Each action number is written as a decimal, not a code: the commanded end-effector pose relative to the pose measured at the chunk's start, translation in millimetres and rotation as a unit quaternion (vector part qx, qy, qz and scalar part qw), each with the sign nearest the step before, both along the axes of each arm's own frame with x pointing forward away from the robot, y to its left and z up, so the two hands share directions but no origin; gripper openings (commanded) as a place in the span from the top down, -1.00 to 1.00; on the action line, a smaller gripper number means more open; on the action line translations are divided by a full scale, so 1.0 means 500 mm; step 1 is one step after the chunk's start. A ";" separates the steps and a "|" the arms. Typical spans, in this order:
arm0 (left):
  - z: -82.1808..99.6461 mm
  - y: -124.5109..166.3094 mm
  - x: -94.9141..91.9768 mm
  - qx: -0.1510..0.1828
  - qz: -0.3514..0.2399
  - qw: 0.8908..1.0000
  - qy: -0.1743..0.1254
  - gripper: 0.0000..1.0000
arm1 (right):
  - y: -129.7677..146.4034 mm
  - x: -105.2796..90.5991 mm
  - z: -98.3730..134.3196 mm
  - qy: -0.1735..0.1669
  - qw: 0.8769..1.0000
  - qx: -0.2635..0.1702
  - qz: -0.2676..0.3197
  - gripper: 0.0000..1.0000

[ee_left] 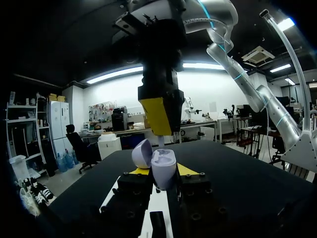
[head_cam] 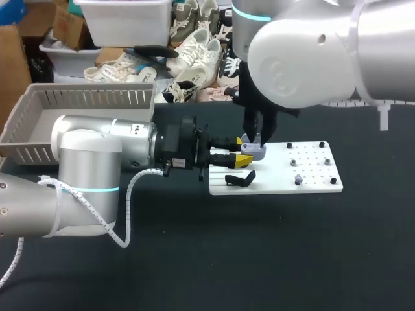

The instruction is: Pick up each earbud case from the left stands, insert the matching earbuds, close the lid, and place the case in the box.

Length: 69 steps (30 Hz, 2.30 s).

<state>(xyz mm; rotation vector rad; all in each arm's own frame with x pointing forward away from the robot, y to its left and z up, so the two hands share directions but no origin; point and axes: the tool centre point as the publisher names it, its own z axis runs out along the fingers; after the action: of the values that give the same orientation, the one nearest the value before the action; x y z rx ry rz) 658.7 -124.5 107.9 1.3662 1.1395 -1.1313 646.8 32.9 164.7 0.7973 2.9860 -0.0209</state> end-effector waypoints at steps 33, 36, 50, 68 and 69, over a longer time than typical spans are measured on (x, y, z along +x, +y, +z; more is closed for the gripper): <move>-0.002 -0.001 0.001 -0.001 0.000 1.000 0.000 1.00 | -0.007 0.007 -0.026 0.005 1.000 0.000 -0.018 1.00; -0.002 -0.001 0.001 -0.001 0.000 1.000 0.000 1.00 | -0.007 0.009 -0.029 0.005 1.000 0.002 -0.020 1.00; -0.002 -0.001 0.001 -0.001 0.000 1.000 0.000 1.00 | -0.004 0.009 -0.040 0.008 1.000 0.003 -0.025 0.84; -0.002 -0.001 0.001 -0.001 0.000 1.000 0.000 1.00 | -0.085 -0.027 0.011 -0.044 0.995 0.079 -0.035 0.17; -0.002 -0.001 0.001 -0.001 0.000 1.000 0.000 1.00 | -0.097 -0.029 0.012 -0.045 0.994 0.092 -0.033 0.18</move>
<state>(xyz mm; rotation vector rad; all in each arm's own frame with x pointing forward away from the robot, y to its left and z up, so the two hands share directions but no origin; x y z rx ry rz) 659.1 -124.7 107.8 1.3661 1.1389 -1.1319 649.2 12.8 171.1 0.9048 2.9403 0.0986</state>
